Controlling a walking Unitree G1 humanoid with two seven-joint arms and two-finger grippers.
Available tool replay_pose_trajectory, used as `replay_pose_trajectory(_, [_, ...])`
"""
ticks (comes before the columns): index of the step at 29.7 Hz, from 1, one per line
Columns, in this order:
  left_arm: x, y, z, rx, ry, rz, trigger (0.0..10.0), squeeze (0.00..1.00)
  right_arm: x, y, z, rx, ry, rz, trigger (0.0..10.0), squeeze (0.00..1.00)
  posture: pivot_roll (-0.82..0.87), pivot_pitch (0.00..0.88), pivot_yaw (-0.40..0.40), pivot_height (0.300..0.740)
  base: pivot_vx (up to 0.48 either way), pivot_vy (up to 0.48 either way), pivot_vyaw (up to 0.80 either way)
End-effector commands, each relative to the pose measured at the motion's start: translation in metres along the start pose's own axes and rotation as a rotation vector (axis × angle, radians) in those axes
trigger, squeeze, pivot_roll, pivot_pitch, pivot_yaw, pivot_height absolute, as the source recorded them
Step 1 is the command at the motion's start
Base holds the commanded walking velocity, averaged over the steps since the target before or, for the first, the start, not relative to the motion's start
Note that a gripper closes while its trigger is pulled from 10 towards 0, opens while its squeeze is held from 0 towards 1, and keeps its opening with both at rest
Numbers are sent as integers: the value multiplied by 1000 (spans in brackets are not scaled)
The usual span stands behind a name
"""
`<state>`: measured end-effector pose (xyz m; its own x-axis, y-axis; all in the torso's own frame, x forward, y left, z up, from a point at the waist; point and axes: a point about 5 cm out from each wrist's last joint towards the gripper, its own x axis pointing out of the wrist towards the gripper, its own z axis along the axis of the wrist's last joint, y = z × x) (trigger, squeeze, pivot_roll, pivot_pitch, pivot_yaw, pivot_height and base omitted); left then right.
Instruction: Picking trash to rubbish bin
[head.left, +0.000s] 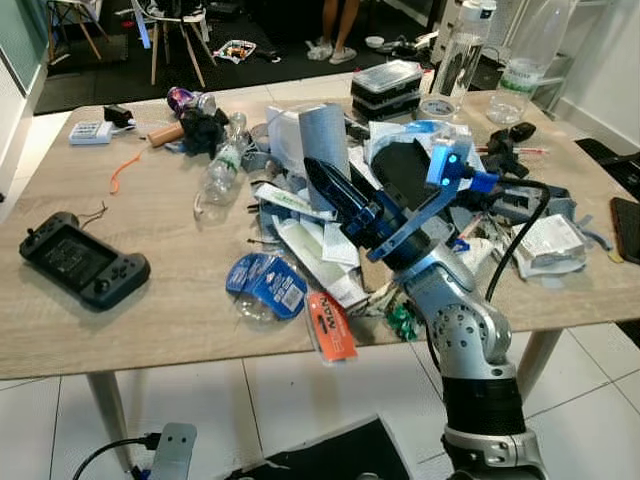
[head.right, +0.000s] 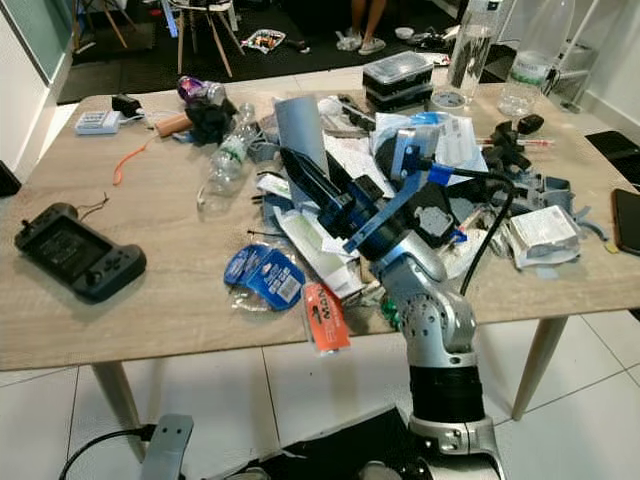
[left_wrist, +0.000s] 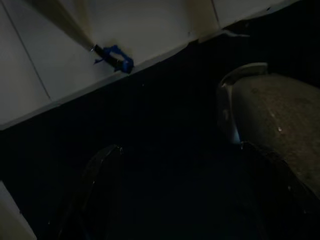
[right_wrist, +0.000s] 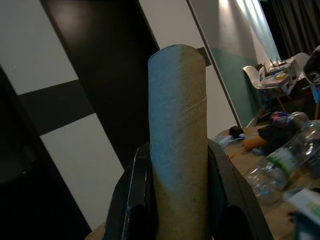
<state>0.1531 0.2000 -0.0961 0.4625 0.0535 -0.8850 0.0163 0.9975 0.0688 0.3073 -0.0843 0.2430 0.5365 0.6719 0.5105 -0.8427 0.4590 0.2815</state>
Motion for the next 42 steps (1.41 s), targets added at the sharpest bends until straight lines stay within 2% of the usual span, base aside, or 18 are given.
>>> replay_pose_trajectory(1, [-1,-1,-13,7,48,0,10000,0,-1,2,-8,-9,43,9,10000,0,-31,77,7,740,-386,0,0])
replay_pose_trajectory(10, [-1,-1,-13,19,50,-2,10000,0,-3,8,-32,-30,151,30,10000,0,-31,77,9,740,-387,0,0])
replay_pose_trajectory(13, [-1,-1,-13,20,51,-2,10000,0,-6,9,-48,-86,243,37,10000,0,-31,77,9,740,-382,0,0])
replay_pose_trajectory(16, [-1,-1,-13,20,51,-3,10000,0,-16,-4,-69,-154,379,-48,10000,0,-27,84,9,740,-389,0,0])
replay_pose_trajectory(21, [-1,-1,-13,22,54,-5,10000,0,-72,-49,-119,-266,742,-302,10000,0,-28,90,6,740,-386,0,0])
replay_pose_trajectory(22, [-1,-1,-13,22,54,-5,10000,0,-72,-49,-119,-266,742,-302,10000,0,-28,90,6,740,-386,0,0])
replay_pose_trajectory(24, [-1,-1,-13,24,55,-6,10000,0,-139,-79,-143,-259,963,-602,10000,0,-28,90,6,740,-381,0,0])
replay_pose_trajectory(25, [-1,-1,-13,24,55,-6,10000,0,-139,-79,-143,-259,963,-602,10000,0,-28,90,6,740,-379,0,0])
replay_pose_trajectory(27, [-1,-2,-13,25,54,-8,10000,0,-196,-88,-152,-226,1091,-850,10000,0,-25,89,5,740,-382,0,0])
replay_pose_trajectory(28, [-1,-2,-13,25,54,-8,10000,0,-196,-88,-152,-226,1091,-850,10000,0,-25,89,5,740,-382,0,0])
replay_pose_trajectory(29, [-1,-1,-12,27,52,-9,10000,0,-244,-84,-158,-179,1184,-1020,10000,0,-27,89,9,740,-379,0,0])
replay_pose_trajectory(31, [-1,-1,-12,30,52,-10,10000,0,-274,-74,-164,-128,1244,-1113,10000,0,-27,89,9,740,-379,0,-297])
replay_pose_trajectory(33, [-1,-1,-12,32,52,-10,10000,0,-286,-69,-167,-103,1268,-1152,10000,0,-27,89,12,740,-379,0,-594])
replay_pose_trajectory(36, [-1,0,-11,40,51,-9,10000,0,-324,-41,-182,75,1283,-1286,10000,0,-30,86,19,740,-376,0,-758])
replay_pose_trajectory(37, [-1,0,-11,40,51,-9,10000,0,-324,-41,-182,75,1283,-1286,10000,0,-30,86,19,740,-375,0,-763])
replay_pose_trajectory(38, [-1,1,-11,43,49,-9,10000,0,-353,-16,-192,104,1394,-1329,10000,0,-25,86,20,740,-371,0,-763])
replay_pose_trajectory(39, [-1,1,-11,45,49,-9,10000,0,-363,-5,-195,104,1456,-1327,10000,0,-21,84,23,740,-375,0,-763])
replay_pose_trajectory(42, [-1,2,-11,47,48,-9,10000,0,-374,8,-199,92,1546,-1292,10000,0,-21,84,23,740,-375,0,-763])
